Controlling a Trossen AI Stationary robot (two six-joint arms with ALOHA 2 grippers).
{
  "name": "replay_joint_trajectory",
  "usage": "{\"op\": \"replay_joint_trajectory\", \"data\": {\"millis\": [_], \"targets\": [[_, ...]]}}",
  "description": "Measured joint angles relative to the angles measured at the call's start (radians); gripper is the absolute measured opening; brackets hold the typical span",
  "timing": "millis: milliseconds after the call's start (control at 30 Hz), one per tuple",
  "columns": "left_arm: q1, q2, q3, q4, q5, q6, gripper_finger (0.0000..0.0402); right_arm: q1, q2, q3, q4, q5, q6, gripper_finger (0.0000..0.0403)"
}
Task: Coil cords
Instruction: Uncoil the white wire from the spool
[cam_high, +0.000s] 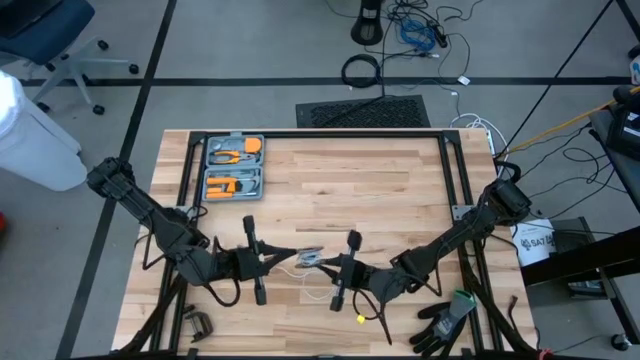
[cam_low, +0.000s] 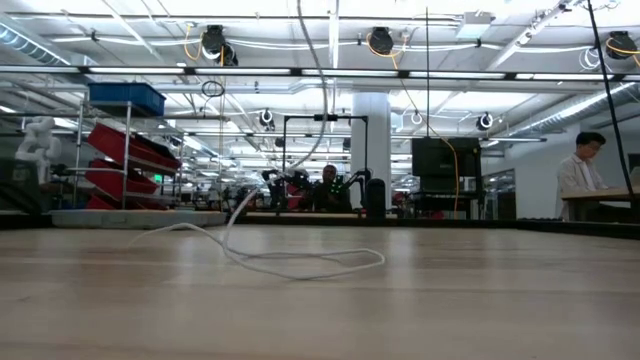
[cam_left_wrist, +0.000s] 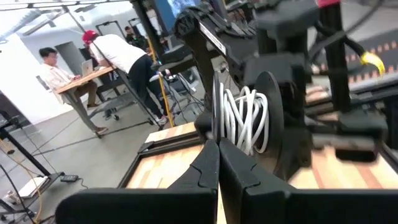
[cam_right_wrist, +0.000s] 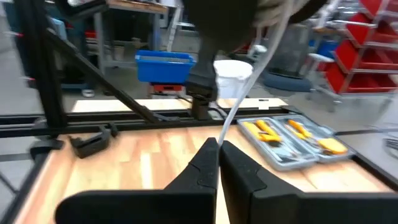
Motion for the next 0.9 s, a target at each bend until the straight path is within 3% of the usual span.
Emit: {"op": "replay_joint_trajectory", "data": {"millis": [267,500,567,667,900], "targets": [[-0.028,0.0,0.0,-0.121,-0.007,0.106,0.0001,0.104,-0.025,0.0,-0.006,0.221,-0.02,0.0001],[-0.037,0.0,0.0,-0.135,-0.164,0.185,0.0001,0.195,-0.044,0.0,0.131,0.277,-0.147,0.0],[-0.037,0.0,0.0,-0.135,-0.185,0.185,0.0001,0.202,-0.044,0.0,0.211,0.255,-0.208,0.0],[-0.029,0.012,0.0,-0.124,-0.196,0.187,0.0001,0.19,-0.044,0.0,0.29,0.134,-0.247,0.0],[0.017,0.068,0.0,-0.027,-0.237,0.258,0.0001,0.083,-0.019,0.0,0.325,-0.066,-0.197,0.0]]}}
